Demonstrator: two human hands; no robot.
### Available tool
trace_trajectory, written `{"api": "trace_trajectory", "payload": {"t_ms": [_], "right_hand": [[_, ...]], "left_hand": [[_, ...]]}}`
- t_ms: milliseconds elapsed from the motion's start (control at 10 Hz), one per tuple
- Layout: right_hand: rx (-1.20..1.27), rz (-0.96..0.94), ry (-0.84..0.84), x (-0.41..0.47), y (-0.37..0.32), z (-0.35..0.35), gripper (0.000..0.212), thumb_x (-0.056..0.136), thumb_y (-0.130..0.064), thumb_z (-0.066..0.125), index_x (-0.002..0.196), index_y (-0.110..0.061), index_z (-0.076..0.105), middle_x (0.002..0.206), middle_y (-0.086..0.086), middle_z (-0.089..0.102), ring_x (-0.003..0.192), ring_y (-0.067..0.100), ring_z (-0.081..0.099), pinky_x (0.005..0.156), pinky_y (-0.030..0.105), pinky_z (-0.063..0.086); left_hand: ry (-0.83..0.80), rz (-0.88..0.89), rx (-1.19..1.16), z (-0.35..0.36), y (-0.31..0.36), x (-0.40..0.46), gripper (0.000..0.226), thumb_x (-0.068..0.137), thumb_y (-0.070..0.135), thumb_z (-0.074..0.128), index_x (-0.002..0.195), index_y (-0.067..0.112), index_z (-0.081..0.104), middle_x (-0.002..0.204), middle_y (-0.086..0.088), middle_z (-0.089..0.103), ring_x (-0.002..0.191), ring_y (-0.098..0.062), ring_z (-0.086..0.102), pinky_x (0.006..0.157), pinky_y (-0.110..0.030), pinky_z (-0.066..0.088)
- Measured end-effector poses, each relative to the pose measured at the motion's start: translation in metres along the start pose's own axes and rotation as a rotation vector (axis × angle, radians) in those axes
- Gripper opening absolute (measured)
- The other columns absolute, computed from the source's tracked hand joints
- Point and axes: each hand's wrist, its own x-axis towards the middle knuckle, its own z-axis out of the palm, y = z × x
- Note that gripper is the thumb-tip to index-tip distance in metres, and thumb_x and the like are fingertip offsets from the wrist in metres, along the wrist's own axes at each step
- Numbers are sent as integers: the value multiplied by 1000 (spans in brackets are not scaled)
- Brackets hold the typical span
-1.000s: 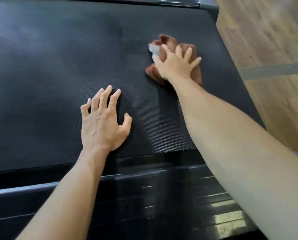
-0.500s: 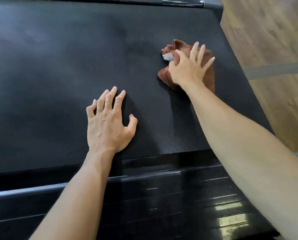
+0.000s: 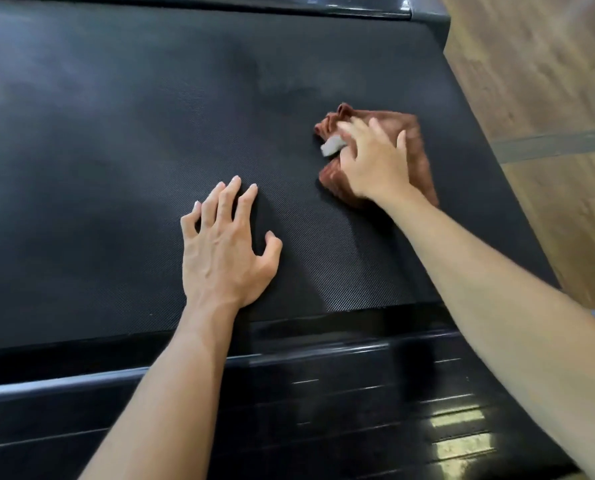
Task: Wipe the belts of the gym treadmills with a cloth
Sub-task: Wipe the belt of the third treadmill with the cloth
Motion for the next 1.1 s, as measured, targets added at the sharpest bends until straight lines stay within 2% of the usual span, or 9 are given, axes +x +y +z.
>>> {"api": "trace_trajectory", "payload": {"t_ms": [100, 300, 400, 500, 600, 700, 900, 1000, 1100], "right_hand": [[32, 108, -2, 42, -30, 2, 48, 106, -30, 32, 150, -38, 47, 166, -16, 32, 159, 20, 16, 125, 62, -5], [65, -286, -100, -2, -79, 21, 53, 101, -28, 45, 153, -38, 46, 163, -19, 36, 157, 12, 20, 127, 56, -2], [72, -211, -6, -37, -34, 15, 54, 99, -28, 47, 152, -40, 48, 163, -19, 38, 155, 8, 23, 128, 50, 3], [23, 36, 86, -24, 10, 4, 51, 102, -31, 43, 152, -38, 47, 162, -20, 39, 153, 7, 25, 126, 51, 7], [35, 199, 79, 26, 14, -5, 49, 105, -33, 39, 153, -38, 46, 163, -17, 37, 155, 13, 23, 127, 57, 4], [55, 187, 22, 67, -2, -8, 51, 105, -32, 37, 155, -40, 41, 167, -16, 31, 158, 17, 18, 127, 57, -1], [114, -204, -114, 1, -18, 3, 53, 97, -27, 48, 148, -42, 51, 163, -20, 38, 156, 9, 22, 128, 50, 0], [96, -125, 12, -32, 25, -4, 52, 95, -30, 47, 145, -41, 55, 159, -19, 44, 153, 6, 28, 128, 51, 7], [50, 157, 139, -12, 53, -19, 46, 101, -32, 47, 146, -37, 54, 158, -14, 46, 151, 11, 31, 127, 53, 9]], "left_hand": [[0, -4, -3, 0, -1, 0, 72, 87, 55, 37, 153, 26, 38, 165, 3, 29, 154, -19, 21, 120, -47, 21], [-6, -10, 3, 0, -1, 0, 73, 87, 56, 38, 153, 27, 38, 165, 3, 29, 154, -18, 20, 120, -45, 22], [-3, -14, 0, -1, 1, 1, 73, 86, 56, 37, 153, 27, 38, 165, 3, 29, 154, -17, 20, 120, -45, 22], [-7, -6, -10, -1, 1, 0, 72, 87, 56, 38, 153, 27, 39, 164, 3, 30, 154, -18, 21, 120, -46, 22], [2, -9, -3, 0, -1, -1, 72, 87, 55, 37, 153, 26, 38, 165, 2, 29, 154, -18, 21, 120, -47, 23], [0, 0, -7, 0, 0, 0, 72, 87, 55, 36, 153, 26, 37, 165, 3, 28, 154, -18, 19, 119, -47, 22], [-9, 9, 10, 2, -2, 0, 73, 87, 55, 36, 153, 25, 37, 164, 2, 29, 154, -20, 21, 118, -48, 23], [-6, 12, 3, 1, -2, 2, 72, 87, 55, 37, 153, 25, 38, 164, 1, 30, 154, -20, 21, 118, -48, 23], [-7, 14, 2, 2, -2, 1, 72, 88, 55, 38, 153, 25, 37, 164, 2, 30, 154, -20, 21, 118, -48, 23]]}}
